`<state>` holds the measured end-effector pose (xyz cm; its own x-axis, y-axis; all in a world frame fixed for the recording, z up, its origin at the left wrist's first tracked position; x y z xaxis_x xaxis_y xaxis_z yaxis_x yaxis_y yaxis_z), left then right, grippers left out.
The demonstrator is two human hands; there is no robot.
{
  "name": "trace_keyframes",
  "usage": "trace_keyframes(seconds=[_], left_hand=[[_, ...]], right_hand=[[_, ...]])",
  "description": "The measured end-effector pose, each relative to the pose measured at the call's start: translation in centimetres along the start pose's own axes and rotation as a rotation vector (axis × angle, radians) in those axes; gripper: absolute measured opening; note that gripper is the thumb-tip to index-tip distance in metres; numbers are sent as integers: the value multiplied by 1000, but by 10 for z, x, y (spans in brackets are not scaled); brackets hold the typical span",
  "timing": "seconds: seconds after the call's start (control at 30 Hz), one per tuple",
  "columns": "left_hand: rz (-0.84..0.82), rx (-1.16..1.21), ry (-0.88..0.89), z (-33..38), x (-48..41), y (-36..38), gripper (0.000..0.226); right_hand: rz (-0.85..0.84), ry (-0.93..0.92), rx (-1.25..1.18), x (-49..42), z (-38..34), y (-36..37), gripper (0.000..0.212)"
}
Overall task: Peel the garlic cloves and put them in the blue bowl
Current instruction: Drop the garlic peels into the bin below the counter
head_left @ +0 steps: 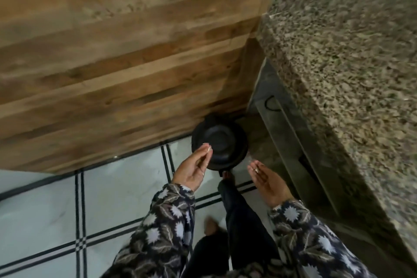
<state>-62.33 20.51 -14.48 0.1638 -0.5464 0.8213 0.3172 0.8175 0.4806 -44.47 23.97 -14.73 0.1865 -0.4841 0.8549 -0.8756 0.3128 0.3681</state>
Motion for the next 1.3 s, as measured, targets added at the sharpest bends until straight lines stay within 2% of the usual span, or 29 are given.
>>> trace_keyframes(seconds=[0.13, 0.3, 0.37, 0.47, 0.53, 0.6, 0.67, 0.77, 0.8, 0.9, 0.93, 0.97, 1.03, 1.07, 1.13, 1.17, 1.2, 1.23, 1.3], left_hand=[[78, -37, -36, 0, -39, -10, 16], [127, -215, -119, -27, -102, -46, 50], [131, -249, -154, -41, -130, -63, 53], [92, -201, -166, -56, -185, -74, 46], [96, -202, -68, -55, -229, -75, 32], [49, -214, 69, -51, -271, -71, 39], [2, -320, 123, -52, -309, -70, 47], [70, -705, 296, -56, -333, -66, 45], [37, -826, 362, -62, -334, -60, 42], [-212, -1227, 429, -95, -343, -65, 39], [-186, -1386, 433, -95, -353, -75, 41], [-85, -1491, 406, -89, -364, -85, 44], [72, -1464, 469, -73, -371, -90, 52], [20, -1411, 578, -69, -367, -83, 55], [-241, -1484, 697, -79, -350, -63, 52], [-321, -1574, 678, -90, -347, -62, 50], [-313, -1656, 626, -95, -350, -70, 48], [-208, -1682, 533, -92, -358, -81, 45], [55, -1535, 325, -78, -376, -101, 38]], right_hand=[[65, 88, 36, -51, 16, -1, 36], [96, 195, -15, -120, 49, -5, 32], [123, 249, -66, -153, 62, -8, 27], [144, 299, -171, -210, 75, -12, 34], [123, 281, -108, -255, 80, -11, 37], [91, 265, 15, -299, 84, -8, 38], [85, 286, 101, -333, 85, -3, 41], [38, 352, 123, -367, 84, 3, 48], [-12, 374, 86, -374, 83, 6, 48], [-181, 431, -35, -379, 81, 18, 41], [-181, 439, -6, -379, 80, 16, 48], [-179, 442, 34, -378, 79, 13, 54], [-187, 420, 73, -376, 77, 5, 56], [-190, 408, 52, -376, 77, 2, 51], [-181, 383, -1, -376, 74, 2, 44], [-173, 365, 5, -375, 72, 5, 44], [-155, 360, 50, -374, 72, 6, 45], [-142, 379, 101, -371, 72, 9, 45], [-198, 383, 231, -366, 70, 11, 44]])
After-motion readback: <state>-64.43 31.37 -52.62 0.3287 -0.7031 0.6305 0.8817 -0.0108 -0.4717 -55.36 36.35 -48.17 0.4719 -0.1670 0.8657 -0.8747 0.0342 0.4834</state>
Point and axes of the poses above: each hand's wrist, its own x-axis away from the middle knuckle, its own y-axis out of the palm, z = x × y, the point moved 5 cm from there along -x, towards the middle knuckle, and after that the axes turned 4 degrees about y, right-handed, at the moved point
